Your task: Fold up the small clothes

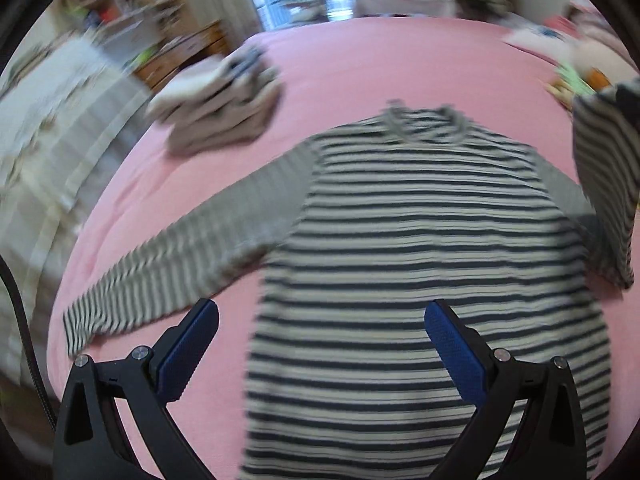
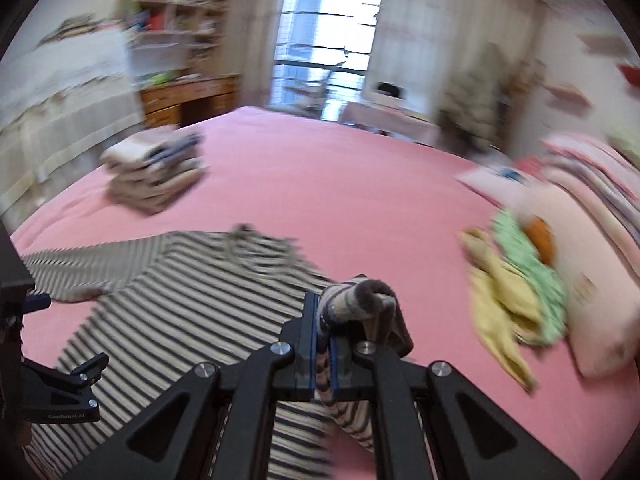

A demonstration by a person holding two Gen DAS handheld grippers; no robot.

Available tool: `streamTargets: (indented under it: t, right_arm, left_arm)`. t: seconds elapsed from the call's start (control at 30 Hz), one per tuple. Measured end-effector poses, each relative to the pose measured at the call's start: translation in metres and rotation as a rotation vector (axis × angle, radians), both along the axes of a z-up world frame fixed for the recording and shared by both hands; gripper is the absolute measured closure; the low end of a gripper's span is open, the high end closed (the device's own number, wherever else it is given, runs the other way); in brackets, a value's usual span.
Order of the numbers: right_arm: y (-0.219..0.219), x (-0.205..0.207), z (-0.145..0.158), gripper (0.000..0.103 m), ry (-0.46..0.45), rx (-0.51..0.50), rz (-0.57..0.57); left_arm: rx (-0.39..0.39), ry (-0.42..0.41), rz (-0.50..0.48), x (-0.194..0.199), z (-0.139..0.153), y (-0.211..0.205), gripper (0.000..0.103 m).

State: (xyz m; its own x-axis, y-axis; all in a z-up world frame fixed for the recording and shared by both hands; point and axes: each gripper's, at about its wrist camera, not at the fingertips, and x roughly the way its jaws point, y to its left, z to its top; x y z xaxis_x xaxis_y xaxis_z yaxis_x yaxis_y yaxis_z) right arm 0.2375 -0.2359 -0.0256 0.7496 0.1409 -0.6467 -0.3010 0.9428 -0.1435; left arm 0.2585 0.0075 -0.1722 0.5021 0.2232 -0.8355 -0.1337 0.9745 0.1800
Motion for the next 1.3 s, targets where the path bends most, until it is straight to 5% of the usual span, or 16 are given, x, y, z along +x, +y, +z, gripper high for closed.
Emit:
streamTargets:
  t: [0.23,0.5,0.67,0.73,0.8,0.9,1.17,1.3]
  right_arm:
    - [0.144,0.016,-0.045,0.099,0.071,-0.046,0.214]
    - [0.226,0.005,-0.099,0.099,0.174,-0.112,0.358]
    - [0.227,0.001,-0.124,0.095,0.271,-0.112,0.387]
    - [0.225,-0.001,-0.123,0.084,0.295,-0.071,0.394]
    - [0.215,-0.005,-0.115,0.06,0.288,-0.033,0.393]
    - [0.194,-0.011,-0.097,0.043,0.252,0.019,0.38]
    - [0.141,-0.02,-0.054,0.043,0.203,0.096,0.329]
    - [0.111,-0.025,-0.049,0.043,0.192,0.097,0.273]
  left_arm:
    - [-0.06,0.047,0.138,-0.013,-0.031,0.091,0.001]
    - [-0.112,0.075,0.176,-0.017,-0.062,0.137,0.001]
    - [-0.14,0.064,0.167,-0.019,-0.066,0.146,0.001]
    - [-0.146,0.064,0.16,-0.017,-0.066,0.145,0.001]
    - [-0.151,0.06,0.145,-0.016,-0.064,0.143,0.001]
    - [-0.152,0.053,0.125,-0.011,-0.06,0.139,0.001]
    - [-0.207,0.047,0.091,0.001,-0.05,0.131,0.001]
    - [-0.151,0.069,-0.034,0.009,-0.05,0.11,0.001]
